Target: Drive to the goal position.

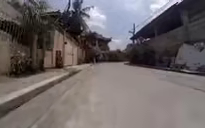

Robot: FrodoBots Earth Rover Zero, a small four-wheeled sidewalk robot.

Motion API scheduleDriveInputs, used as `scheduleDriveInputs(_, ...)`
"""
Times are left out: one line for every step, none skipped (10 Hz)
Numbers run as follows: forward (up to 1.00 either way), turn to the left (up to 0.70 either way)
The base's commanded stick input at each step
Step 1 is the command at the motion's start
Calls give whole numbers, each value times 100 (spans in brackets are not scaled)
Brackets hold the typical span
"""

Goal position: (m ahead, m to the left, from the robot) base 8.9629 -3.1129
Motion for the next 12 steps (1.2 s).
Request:
scheduleDriveInputs(100, 0)
scheduleDriveInputs(100, -2)
scheduleDriveInputs(100, -15)
scheduleDriveInputs(100, -28)
scheduleDriveInputs(100, -40)
scheduleDriveInputs(100, -40)
scheduleDriveInputs(100, -14)
scheduleDriveInputs(100, -2)
scheduleDriveInputs(100, 0)
scheduleDriveInputs(100, 0)
scheduleDriveInputs(100, 0)
scheduleDriveInputs(100, 0)
